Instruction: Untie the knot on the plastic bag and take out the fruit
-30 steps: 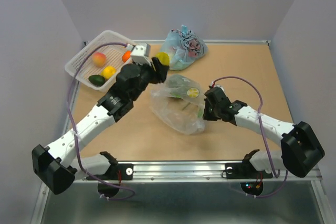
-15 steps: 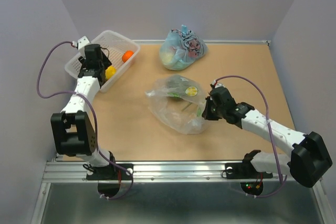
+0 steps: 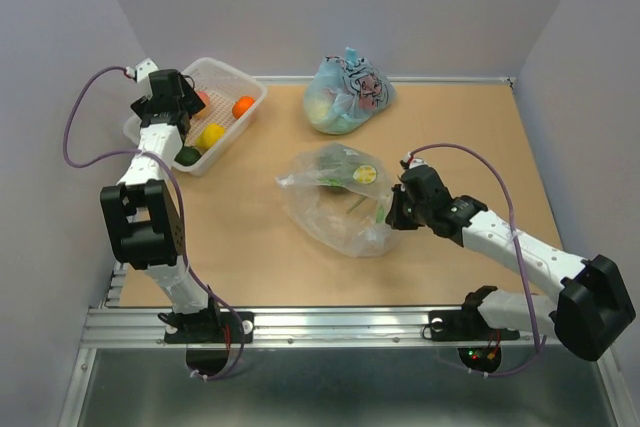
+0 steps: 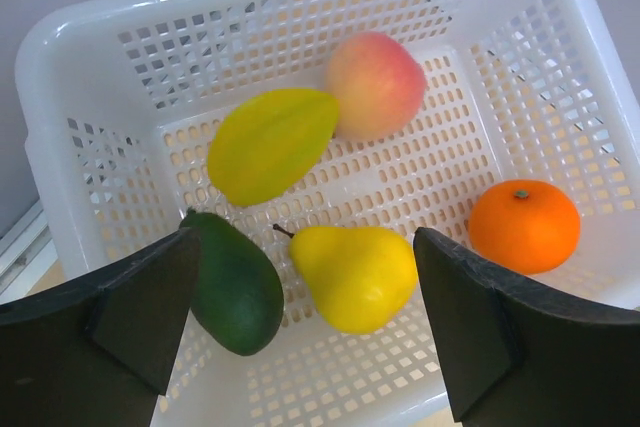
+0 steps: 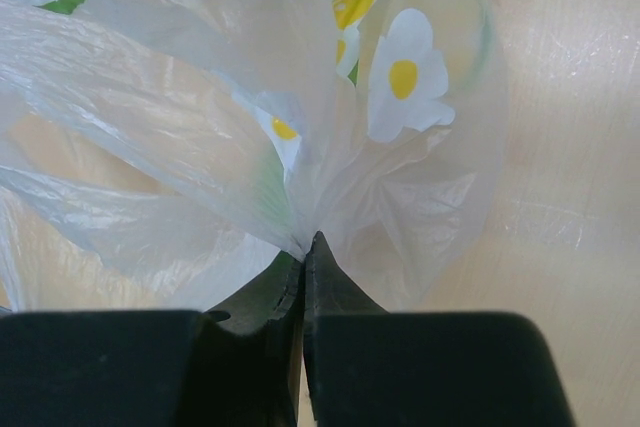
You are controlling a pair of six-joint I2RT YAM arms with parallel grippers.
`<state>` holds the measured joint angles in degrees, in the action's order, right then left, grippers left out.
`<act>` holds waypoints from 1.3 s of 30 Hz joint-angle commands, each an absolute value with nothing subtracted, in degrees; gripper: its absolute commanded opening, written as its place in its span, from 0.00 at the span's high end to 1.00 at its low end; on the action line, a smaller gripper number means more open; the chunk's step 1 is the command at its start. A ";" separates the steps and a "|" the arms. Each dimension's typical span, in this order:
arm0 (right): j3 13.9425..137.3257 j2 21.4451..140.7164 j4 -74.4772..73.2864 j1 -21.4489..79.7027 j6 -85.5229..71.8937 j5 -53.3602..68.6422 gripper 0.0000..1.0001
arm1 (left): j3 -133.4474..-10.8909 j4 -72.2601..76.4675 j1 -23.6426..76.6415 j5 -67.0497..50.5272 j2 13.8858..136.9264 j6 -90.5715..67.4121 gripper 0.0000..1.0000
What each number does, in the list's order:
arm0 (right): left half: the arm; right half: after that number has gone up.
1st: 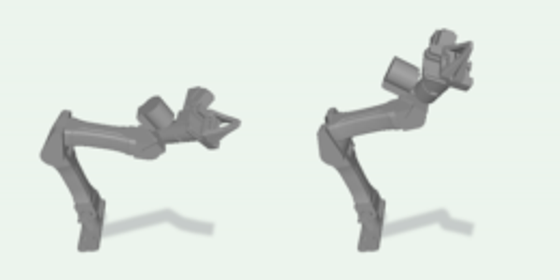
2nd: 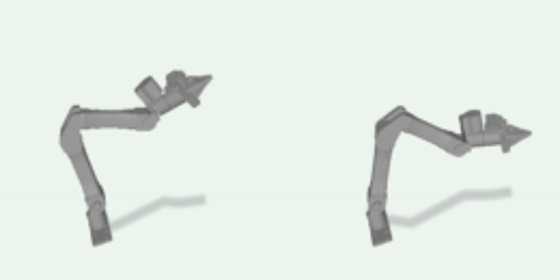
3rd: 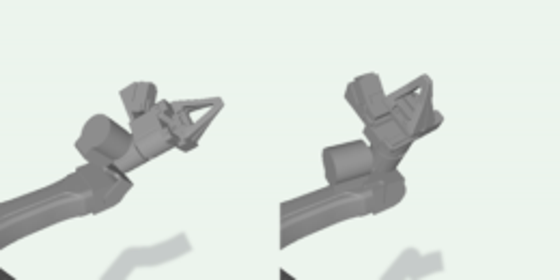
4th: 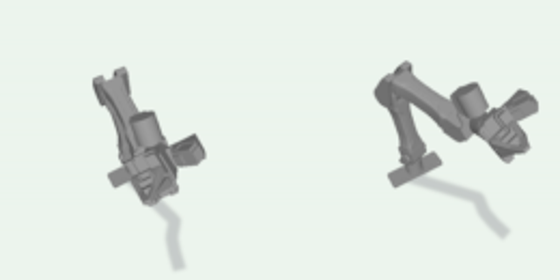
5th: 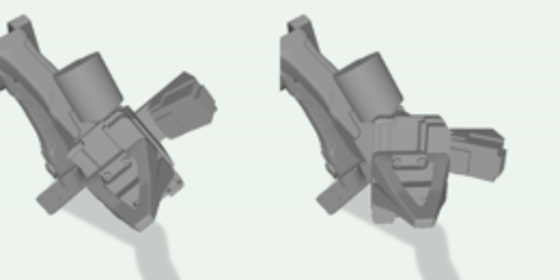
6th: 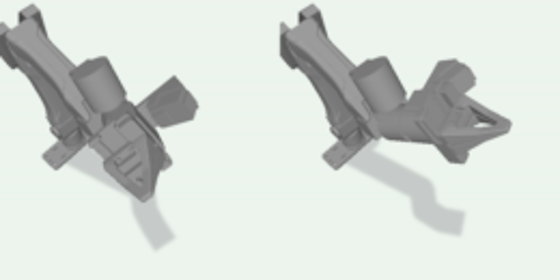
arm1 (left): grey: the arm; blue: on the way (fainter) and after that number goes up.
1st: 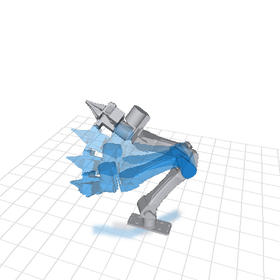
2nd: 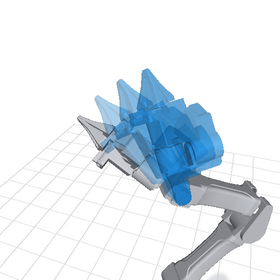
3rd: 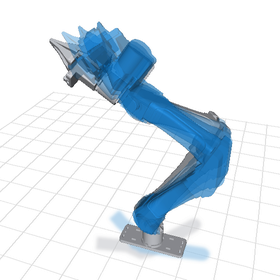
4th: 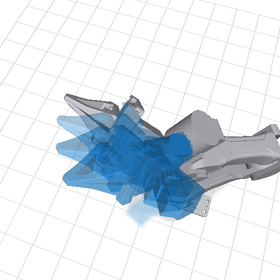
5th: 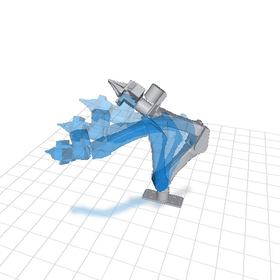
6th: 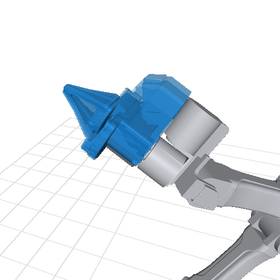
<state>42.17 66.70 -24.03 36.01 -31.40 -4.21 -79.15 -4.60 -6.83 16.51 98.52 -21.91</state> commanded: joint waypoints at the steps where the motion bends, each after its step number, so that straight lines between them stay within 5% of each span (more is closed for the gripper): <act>1: 45.00 65.74 -24.34 35.68 -29.36 -5.97 0.96 | -80.96 -5.89 -6.51 15.30 96.25 -22.06 0.01; 8: 45.00 66.09 -25.66 35.77 -28.56 -12.73 0.78 | -71.12 -5.10 4.90 11.96 83.51 -19.35 0.01; 11: 45.61 65.22 -26.01 35.68 -26.99 -12.75 0.40 | -65.32 -4.40 14.63 11.78 74.92 -15.75 0.01; 15: 48.16 63.90 -26.19 35.68 -24.18 -11.95 0.13 | -57.49 -2.29 26.26 8.80 66.91 -13.63 0.01; 18: 51.40 64.95 -26.19 35.68 -21.28 -11.78 0.03 | -53.27 -2.11 33.54 9.48 62.69 -13.71 0.01; 37: 77.96 94.11 -26.19 30.76 -3.52 1.21 0.00 | -43.07 -2.64 48.69 19.16 61.17 -22.23 0.01; 39: 77.96 95.27 -26.19 30.76 -2.91 2.28 0.15 | -42.72 -2.37 49.04 19.25 61.52 -23.20 0.01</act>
<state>74.87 92.82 -26.61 31.24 -6.63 -2.02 -43.79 -4.45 48.05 17.19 60.75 -20.73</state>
